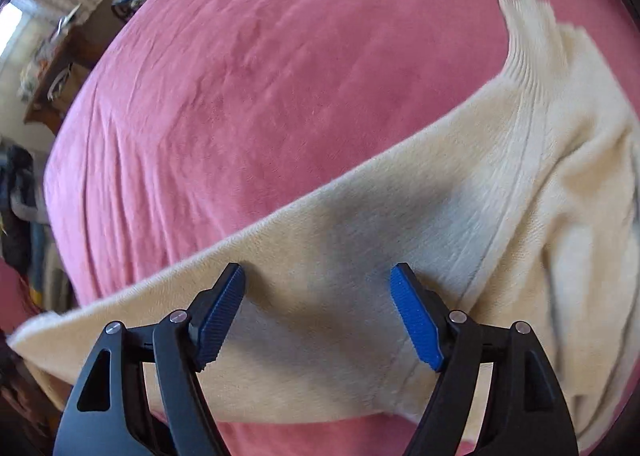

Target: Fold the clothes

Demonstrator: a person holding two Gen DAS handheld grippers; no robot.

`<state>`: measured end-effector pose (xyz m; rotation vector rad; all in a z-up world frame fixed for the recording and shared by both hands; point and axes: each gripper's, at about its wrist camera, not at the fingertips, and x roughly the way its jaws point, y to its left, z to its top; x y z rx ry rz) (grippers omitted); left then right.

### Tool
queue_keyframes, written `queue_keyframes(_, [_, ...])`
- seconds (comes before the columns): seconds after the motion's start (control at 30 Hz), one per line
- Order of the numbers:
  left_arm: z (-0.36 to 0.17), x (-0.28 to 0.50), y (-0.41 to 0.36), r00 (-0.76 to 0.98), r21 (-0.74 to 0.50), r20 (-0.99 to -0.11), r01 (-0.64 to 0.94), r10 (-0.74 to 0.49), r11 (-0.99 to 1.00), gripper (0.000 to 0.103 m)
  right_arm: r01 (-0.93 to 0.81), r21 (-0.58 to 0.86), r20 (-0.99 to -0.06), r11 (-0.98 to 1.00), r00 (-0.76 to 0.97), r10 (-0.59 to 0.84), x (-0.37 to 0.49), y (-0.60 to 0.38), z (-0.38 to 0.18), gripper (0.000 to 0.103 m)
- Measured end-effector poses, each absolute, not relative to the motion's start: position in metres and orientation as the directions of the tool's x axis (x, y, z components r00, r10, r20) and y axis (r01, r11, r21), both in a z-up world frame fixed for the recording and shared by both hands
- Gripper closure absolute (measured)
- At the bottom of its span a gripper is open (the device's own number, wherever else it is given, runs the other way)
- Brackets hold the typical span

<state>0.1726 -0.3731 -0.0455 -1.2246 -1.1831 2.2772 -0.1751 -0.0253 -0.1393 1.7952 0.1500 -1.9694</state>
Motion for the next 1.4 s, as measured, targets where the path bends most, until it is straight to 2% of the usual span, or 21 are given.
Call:
queue_keyframes(0.13, [-0.034, 0.171, -0.368, -0.606, -0.779, -0.525, 0.058, 0.598, -0.625, 0.099, 0.566, 0.103, -0.983, -0.818, -0.067, -0.17, -0.153, -0.047, -0.147, 0.025])
queue_keyframes(0.27, [-0.054, 0.156, -0.378, -0.548, -0.766, -0.601, 0.188, 0.582, -0.614, 0.099, 0.725, -0.042, -0.98, -0.687, -0.164, -0.114, -0.117, -0.068, -0.142, 0.025])
queue_keyframes(0.33, [-0.072, 0.148, -0.384, -0.504, -0.761, -0.635, 0.276, 0.586, -0.587, 0.099, 0.793, -0.069, -0.967, -0.606, -0.202, -0.154, -0.09, -0.073, -0.127, 0.025])
queue_keyframes(0.43, [-0.083, 0.144, -0.391, -0.51, -0.794, -0.603, 0.31, 0.614, -0.522, 0.099, 0.864, -0.157, -0.942, -0.478, -0.276, -0.189, -0.042, -0.08, -0.108, 0.025])
queue_keyframes(0.53, [-0.076, 0.142, -0.391, -0.525, -0.811, -0.579, 0.296, 0.623, -0.504, 0.099, 0.904, -0.238, -0.92, -0.355, -0.328, -0.217, 0.001, -0.087, -0.105, 0.022])
queue_keyframes(0.6, [-0.068, 0.142, -0.389, -0.533, -0.815, -0.571, 0.28, 0.624, -0.507, 0.099, 0.884, -0.352, -0.883, -0.307, -0.423, -0.204, 0.02, -0.088, -0.119, 0.022])
queue_keyframes(0.8, [-0.048, 0.14, -0.385, -0.554, -0.824, -0.55, 0.24, 0.625, -0.513, 0.099, 0.884, -0.407, -0.88, -0.23, -0.447, -0.16, 0.037, -0.107, -0.157, 0.022])
queue_keyframes(0.83, [-0.047, 0.14, -0.385, -0.556, -0.824, -0.549, 0.239, 0.624, -0.513, 0.099, 0.865, -0.463, -0.864, -0.194, -0.49, -0.118, 0.04, -0.111, -0.165, 0.022])
queue_keyframes(0.87, [-0.046, 0.139, -0.385, -0.558, -0.825, -0.548, 0.237, 0.623, -0.513, 0.099, 0.843, -0.513, -0.845, -0.161, -0.529, -0.077, 0.043, -0.114, -0.172, 0.024])
queue_keyframes(0.9, [-0.045, 0.139, -0.386, -0.56, -0.825, -0.547, 0.236, 0.622, -0.513, 0.099, 0.83, -0.532, -0.838, -0.169, -0.544, -0.03, 0.038, -0.115, -0.179, 0.046])
queue_keyframes(0.93, [-0.044, 0.138, -0.386, -0.562, -0.826, -0.546, 0.235, 0.621, -0.513, 0.099, 0.834, -0.502, -0.853, -0.229, -0.521, -0.028, 0.029, -0.113, -0.176, 0.066])
queue_keyframes(0.97, [-0.044, 0.138, -0.386, -0.563, -0.827, -0.545, 0.234, 0.622, -0.512, 0.099, 0.834, -0.471, -0.866, -0.287, -0.499, -0.028, 0.021, -0.112, -0.172, 0.093])
queue_keyframes(1.1, [-0.047, 0.135, -0.391, -0.583, -0.84, -0.526, 0.247, 0.619, -0.482, 0.099, 0.809, -0.356, -0.899, -0.467, -0.434, -0.066, -0.011, -0.105, -0.151, 0.094])
queue_keyframes(1.27, [-0.04, 0.143, -0.411, -0.683, -0.846, -0.497, 0.244, 0.535, -0.474, 0.099, 0.798, -0.183, -0.932, -0.574, -0.327, -0.159, -0.023, -0.104, -0.134, 0.095])
queue_keyframes(1.4, [-0.015, 0.143, -0.438, -0.778, -0.847, -0.442, 0.199, 0.446, -0.492, 0.099, 0.722, 0.077, -0.932, -0.688, -0.193, -0.307, -0.05, -0.105, -0.121, 0.095])
